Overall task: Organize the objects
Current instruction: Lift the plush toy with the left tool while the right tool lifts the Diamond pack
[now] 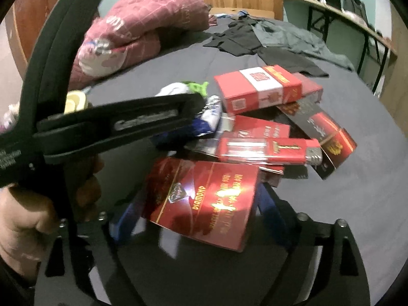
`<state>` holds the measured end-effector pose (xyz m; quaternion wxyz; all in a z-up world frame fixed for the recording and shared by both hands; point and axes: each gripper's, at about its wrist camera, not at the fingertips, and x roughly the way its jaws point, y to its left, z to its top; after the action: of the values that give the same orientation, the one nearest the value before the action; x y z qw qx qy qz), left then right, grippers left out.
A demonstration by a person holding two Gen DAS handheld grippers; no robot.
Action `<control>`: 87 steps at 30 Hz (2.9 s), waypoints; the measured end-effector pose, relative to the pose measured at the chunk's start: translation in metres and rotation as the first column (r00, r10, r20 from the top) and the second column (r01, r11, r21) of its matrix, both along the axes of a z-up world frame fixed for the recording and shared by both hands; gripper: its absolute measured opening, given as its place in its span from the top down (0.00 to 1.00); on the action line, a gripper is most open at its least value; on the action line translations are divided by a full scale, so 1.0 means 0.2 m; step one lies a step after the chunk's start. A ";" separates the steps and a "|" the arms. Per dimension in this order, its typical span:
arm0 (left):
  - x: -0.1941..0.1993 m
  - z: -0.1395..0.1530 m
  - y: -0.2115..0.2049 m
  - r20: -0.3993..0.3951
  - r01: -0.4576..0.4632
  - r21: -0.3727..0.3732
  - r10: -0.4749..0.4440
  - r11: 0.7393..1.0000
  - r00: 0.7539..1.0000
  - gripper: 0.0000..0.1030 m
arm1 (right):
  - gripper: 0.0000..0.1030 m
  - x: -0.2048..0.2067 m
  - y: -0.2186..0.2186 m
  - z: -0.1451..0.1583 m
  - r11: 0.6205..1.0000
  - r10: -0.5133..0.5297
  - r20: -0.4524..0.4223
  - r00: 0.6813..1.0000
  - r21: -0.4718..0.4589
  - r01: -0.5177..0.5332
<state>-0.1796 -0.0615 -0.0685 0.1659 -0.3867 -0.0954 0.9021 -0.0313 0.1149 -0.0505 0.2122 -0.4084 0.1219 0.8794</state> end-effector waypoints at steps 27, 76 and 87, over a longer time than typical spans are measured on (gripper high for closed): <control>0.09 0.05 -0.05 0.013 -0.033 -0.075 0.034 0.997 0.999 0.50 | 0.08 0.13 0.06 0.05 0.997 -0.077 0.013 0.997 -0.028 0.077; 0.81 0.28 -0.10 -0.030 -0.136 -0.293 0.133 0.947 0.991 0.50 | 0.08 0.36 -0.02 0.26 0.998 -0.071 -0.076 0.995 -0.006 0.070; 0.88 0.33 -0.18 -0.051 -0.172 -0.285 0.164 0.943 0.985 0.50 | 0.08 0.33 -0.07 0.26 0.999 -0.040 -0.070 0.997 -0.018 0.038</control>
<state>-0.0044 -0.0976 -0.0015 0.0313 -0.3854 0.0068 0.9222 0.0341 0.1010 0.0008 0.2216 -0.3767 0.1444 0.8878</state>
